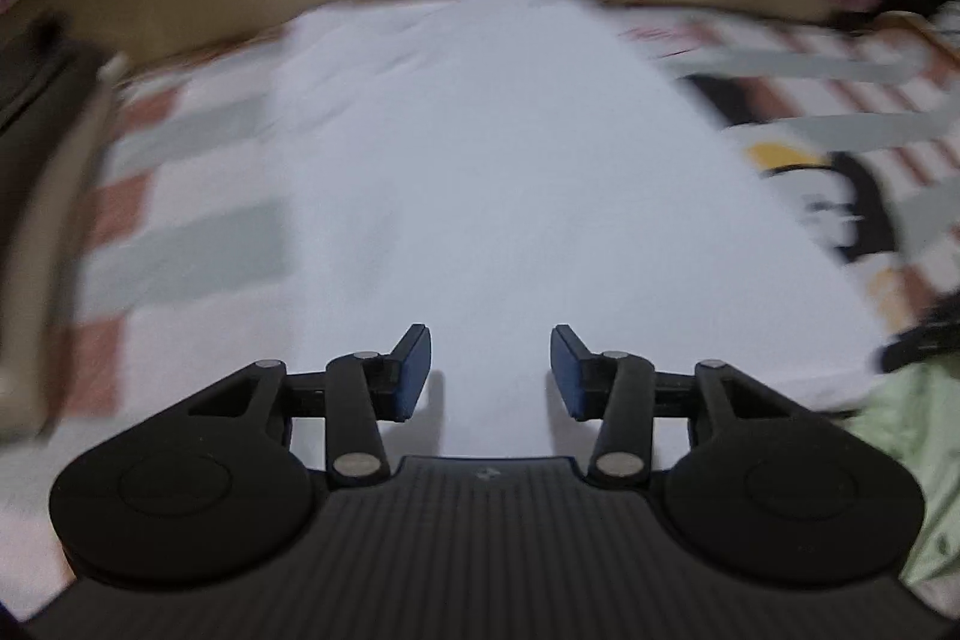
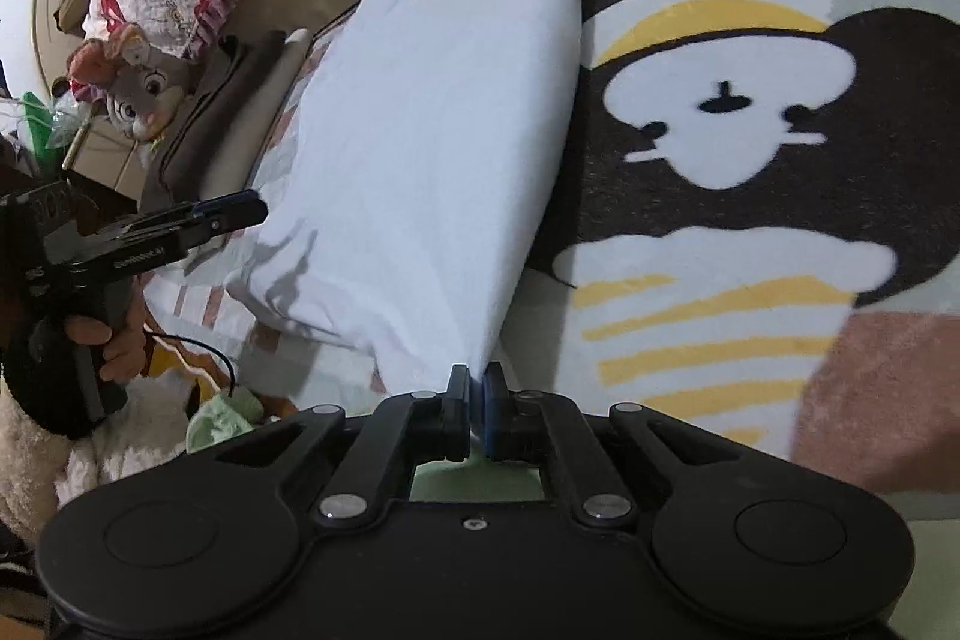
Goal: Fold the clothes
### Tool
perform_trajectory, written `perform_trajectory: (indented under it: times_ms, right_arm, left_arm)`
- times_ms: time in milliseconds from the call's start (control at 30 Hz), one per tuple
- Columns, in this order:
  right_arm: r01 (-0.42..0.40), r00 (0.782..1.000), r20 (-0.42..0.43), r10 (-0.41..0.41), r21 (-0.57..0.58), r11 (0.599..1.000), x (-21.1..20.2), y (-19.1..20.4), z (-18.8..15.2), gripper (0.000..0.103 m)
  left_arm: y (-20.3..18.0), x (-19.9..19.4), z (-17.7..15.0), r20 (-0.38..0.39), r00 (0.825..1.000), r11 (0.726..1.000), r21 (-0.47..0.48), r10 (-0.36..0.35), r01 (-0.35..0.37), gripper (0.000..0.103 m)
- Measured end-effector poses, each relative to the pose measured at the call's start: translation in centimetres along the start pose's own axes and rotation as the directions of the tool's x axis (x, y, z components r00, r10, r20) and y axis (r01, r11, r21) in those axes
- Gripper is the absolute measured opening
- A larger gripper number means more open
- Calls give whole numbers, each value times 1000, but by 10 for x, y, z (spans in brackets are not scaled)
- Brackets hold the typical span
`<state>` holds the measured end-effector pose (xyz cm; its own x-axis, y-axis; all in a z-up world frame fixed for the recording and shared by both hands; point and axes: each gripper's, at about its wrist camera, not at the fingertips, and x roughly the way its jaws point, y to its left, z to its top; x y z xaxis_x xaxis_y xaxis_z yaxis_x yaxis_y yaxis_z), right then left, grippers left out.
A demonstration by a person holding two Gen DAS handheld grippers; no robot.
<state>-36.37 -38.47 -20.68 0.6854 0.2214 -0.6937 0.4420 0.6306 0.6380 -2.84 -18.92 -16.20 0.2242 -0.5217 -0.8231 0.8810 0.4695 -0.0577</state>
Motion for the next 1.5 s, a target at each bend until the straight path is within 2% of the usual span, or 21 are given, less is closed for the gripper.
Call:
perform_trajectory:
  times_ms: [67, 133, 233, 267, 300, 367, 400, 433, 567, 667, 733, 800, 867, 967, 1000, 1100, 1167, 1200, 1233, 1267, 1500]
  right_arm:
    - [2, 1000, 18, -2, 4, 1000, -2, 2, 6, 10]
    - [-11, 999, 33, 9, 35, 999, -2, 1, 12, 19]
    - [-51, 999, 7, 50, 109, 993, 12, -4, 15, 51]
    - [-65, 998, -2, 66, 139, 988, 17, -6, 13, 51]
    - [-84, 996, 8, 84, 158, 984, 20, -6, 11, 53]
    - [-116, 993, 33, 111, 207, 972, 23, -10, 8, 54]
    - [-125, 992, 55, 115, 236, 964, 24, -13, 9, 37]
    - [-116, 991, 101, 93, 263, 958, 19, -13, 8, 8]
    - [-180, 972, 196, 129, 273, 945, -10, 1, -4, 6]
    - [-126, 984, 155, 90, 247, 961, -12, 11, -7, 6]
    - [-33, 992, 123, 7, 212, 977, -4, 11, -3, 6]
    - [67, 992, 97, -82, 151, 986, 2, 10, 0, 7]
    - [124, 986, 93, -135, 115, 986, 4, 17, 0, 16]
    - [116, 988, 91, -128, 126, 985, 3, 14, 1, 41]
    - [94, 989, 100, -110, 154, 984, 2, 9, 0, 60]
    - [-22, 995, 95, -3, 254, 967, 8, -12, -1, 64]
    - [-104, 994, 76, 85, 294, 950, 19, -19, 4, 64]
    - [-143, 989, 67, 129, 314, 939, 25, -22, 6, 55]
    - [-140, 990, 57, 128, 303, 943, 29, -21, 11, 27]
    - [-131, 991, 47, 122, 288, 949, 32, -19, 16, 16]
    - [-259, 964, 116, 239, 223, 940, 16, 15, 51, 13]
  left_arm:
    - [17, 2, -5, -44, 999, 998, -68, -12, 9, 44]
    - [28, 8, -10, -106, 991, 989, -130, -77, 63, 64]
    - [32, 26, -17, -212, 973, 983, -171, -95, 58, 74]
    - [33, 28, -18, -220, 971, 983, -174, -90, 51, 74]
    - [33, 27, -18, -207, 974, 982, -178, -92, 55, 70]
    - [33, 22, -16, -172, 978, 982, -164, -117, 88, 6]
    - [30, 10, -15, -130, 984, 986, -124, -123, 107, 4]
    - [25, -11, -14, -55, 992, 992, -67, -115, 111, 4]
    - [21, -62, -24, 44, 992, 993, -4, -122, 122, 4]
    - [31, -42, -28, -64, 995, 994, -79, -78, 72, 13]
    - [43, -21, -28, -146, 989, 988, -154, -28, 5, 31]
    - [58, -12, -28, -166, 986, 973, -231, -21, -18, 41]
    - [68, -15, -30, -144, 989, 957, -289, -40, -4, 41]
    - [51, -36, -26, -10, 997, 977, -200, -76, 72, 42]
    - [42, -39, -22, 21, 996, 984, -148, -92, 94, 42]
    - [8, -38, -12, 67, 993, 994, 35, -101, 99, 47]
    - [-14, -33, -7, 68, 993, 985, 147, -99, 88, 50]
    - [-22, -29, -5, 56, 993, 979, 186, -100, 88, 51]
    - [-28, -26, -4, 43, 994, 974, 208, -102, 91, 51]
    - [-32, -24, -4, 30, 994, 971, 218, -105, 96, 51]
    - [-60, -24, -10, 34, 988, 945, 296, -152, 136, 62]
